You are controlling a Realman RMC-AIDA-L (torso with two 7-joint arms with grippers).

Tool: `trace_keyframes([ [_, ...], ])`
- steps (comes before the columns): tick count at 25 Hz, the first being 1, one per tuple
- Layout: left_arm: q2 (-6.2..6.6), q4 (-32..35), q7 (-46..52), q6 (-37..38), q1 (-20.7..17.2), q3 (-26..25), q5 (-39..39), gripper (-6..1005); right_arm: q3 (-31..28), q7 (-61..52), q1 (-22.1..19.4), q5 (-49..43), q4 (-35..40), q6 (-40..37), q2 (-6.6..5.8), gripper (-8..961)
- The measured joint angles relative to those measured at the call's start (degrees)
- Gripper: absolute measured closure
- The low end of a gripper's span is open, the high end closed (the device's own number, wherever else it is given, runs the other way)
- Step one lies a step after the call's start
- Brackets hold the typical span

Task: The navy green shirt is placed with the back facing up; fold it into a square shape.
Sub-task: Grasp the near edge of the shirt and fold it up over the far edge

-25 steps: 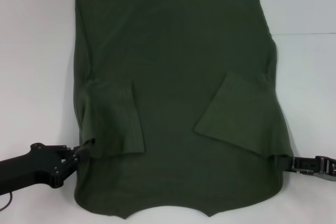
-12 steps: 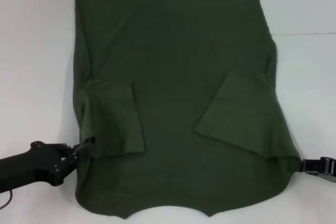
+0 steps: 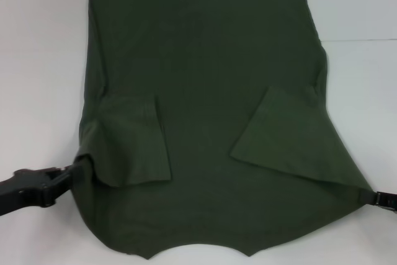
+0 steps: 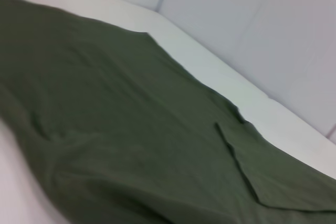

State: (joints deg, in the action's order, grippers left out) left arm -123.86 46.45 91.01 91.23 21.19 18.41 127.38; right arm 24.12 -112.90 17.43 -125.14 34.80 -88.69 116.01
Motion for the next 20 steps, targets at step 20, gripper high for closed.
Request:
trace_keyframes([
  [20,-0.15,2.1,4.3,10.2,-6.3,-2.6,1.4,935,-9.6,6.6,-4.5,0.0,0.8,-9.2,-2.80,881],
])
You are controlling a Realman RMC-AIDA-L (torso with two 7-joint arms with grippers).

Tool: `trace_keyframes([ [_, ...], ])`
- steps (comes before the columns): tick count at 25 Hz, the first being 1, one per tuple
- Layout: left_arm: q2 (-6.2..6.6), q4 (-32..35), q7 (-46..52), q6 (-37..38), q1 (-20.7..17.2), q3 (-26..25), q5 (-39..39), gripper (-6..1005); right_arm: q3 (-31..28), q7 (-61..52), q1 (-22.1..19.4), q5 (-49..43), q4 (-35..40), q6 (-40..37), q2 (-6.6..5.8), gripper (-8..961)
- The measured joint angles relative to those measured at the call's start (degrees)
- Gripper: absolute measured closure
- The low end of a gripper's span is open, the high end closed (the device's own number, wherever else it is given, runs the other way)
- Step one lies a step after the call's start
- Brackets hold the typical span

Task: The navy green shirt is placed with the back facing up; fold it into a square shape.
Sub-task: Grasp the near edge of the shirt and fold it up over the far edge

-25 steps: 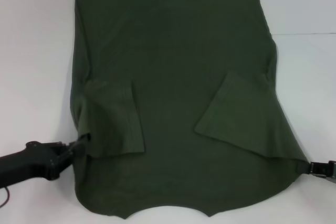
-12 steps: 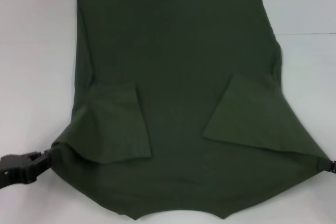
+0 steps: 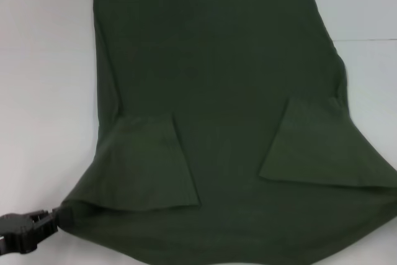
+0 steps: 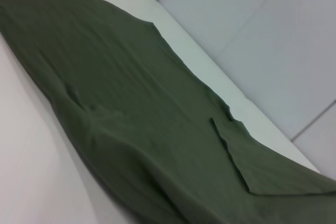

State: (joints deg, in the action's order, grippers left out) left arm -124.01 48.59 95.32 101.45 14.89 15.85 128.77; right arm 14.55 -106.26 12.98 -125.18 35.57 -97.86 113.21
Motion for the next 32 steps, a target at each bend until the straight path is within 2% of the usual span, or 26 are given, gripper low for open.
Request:
trace_keyframes([
  [10,-0.01,0.1,-1.0,5.7,-0.5,-0.5,3.1,936,-2.8,2.0,-3.4,-0.1,0.0,-3.5,-0.77,869],
  [19,-0.01,0.1,-0.9,7.0,-0.6,-0.7,4.9,936,-4.9,3.2,-5.8,-0.3,0.0,-5.3,-0.69,858],
  [23,0.21,0.1,-0.4,6.9,0.6,-0.8,4.7,935,-7.3,3.4,-5.4,0.0,0.0,-5.5,-0.56,854],
  [27,1.45,-0.9,1.2,4.9,4.9,-1.5,4.3,935,-11.2,4.0,-2.5,0.1,-0.5,-4.3,-0.45,849],
  [32,4.33,-5.2,2.0,-0.8,12.1,-2.1,4.1,935,-14.2,5.0,2.6,0.1,-1.8,-0.9,-0.32,843],
])
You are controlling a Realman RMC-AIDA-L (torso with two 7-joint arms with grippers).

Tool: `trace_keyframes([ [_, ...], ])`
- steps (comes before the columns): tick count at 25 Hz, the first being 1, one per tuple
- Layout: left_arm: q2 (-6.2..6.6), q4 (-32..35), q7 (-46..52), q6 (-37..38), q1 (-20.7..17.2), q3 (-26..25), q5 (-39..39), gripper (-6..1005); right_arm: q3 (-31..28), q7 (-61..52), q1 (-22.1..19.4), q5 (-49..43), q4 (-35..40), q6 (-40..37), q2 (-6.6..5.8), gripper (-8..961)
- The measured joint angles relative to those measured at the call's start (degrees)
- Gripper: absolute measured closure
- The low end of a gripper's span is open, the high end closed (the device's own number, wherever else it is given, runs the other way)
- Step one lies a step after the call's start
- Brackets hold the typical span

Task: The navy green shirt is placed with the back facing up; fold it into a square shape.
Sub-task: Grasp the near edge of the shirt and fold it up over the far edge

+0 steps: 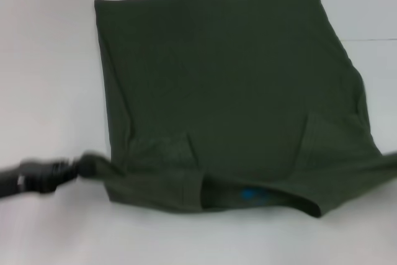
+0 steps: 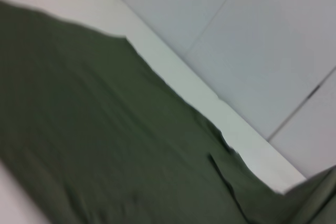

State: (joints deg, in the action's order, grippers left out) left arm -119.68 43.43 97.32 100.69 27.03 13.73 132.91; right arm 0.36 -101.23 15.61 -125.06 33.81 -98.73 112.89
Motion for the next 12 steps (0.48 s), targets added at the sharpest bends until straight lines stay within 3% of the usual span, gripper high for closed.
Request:
trace_keyframes([
  [5,2.60,-5.0,-0.1,-7.7,7.7,0.3,-0.8,936,-0.1,0.9,6.5,0.6,-3.4,7.3,-0.67,837],
  [9,3.47,-7.4,-0.5,-18.0,13.7,0.4,-1.1,936,0.3,0.9,11.7,1.2,-5.0,13.7,-0.85,833],
  [12,3.56,-8.2,-1.2,-22.5,15.6,0.6,-1.9,936,0.4,0.9,15.5,1.3,-5.5,19.2,-0.77,829],
])
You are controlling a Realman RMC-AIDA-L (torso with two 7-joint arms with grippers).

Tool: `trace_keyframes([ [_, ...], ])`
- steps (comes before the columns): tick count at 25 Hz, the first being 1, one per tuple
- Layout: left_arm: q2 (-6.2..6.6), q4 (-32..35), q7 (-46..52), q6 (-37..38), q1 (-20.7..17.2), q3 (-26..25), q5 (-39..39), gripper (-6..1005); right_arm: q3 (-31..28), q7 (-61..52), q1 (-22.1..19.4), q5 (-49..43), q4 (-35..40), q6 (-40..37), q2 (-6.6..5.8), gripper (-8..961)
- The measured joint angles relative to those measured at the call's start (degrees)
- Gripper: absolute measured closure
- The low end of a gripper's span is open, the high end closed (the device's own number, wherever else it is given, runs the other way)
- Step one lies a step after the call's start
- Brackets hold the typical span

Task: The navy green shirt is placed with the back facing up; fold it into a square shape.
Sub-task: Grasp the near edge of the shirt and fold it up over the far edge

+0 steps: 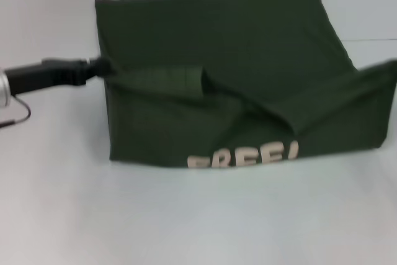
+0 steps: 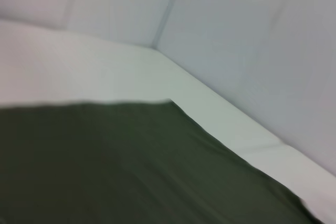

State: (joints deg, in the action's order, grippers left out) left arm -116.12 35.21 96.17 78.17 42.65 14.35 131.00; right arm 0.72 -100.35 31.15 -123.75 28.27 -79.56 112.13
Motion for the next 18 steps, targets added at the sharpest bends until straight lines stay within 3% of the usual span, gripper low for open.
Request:
trace_keyframes([
  [10,-0.27,-5.6,-8.8,-16.2,4.8,0.2,-9.9,935,1.9,0.4,10.5,1.1,-0.2,16.4,0.02,817],
  [18,-1.15,-11.1,-16.8,-25.8,5.3,0.2,-14.2,935,10.4,5.1,12.5,8.7,-6.6,29.0,0.81,808],
])
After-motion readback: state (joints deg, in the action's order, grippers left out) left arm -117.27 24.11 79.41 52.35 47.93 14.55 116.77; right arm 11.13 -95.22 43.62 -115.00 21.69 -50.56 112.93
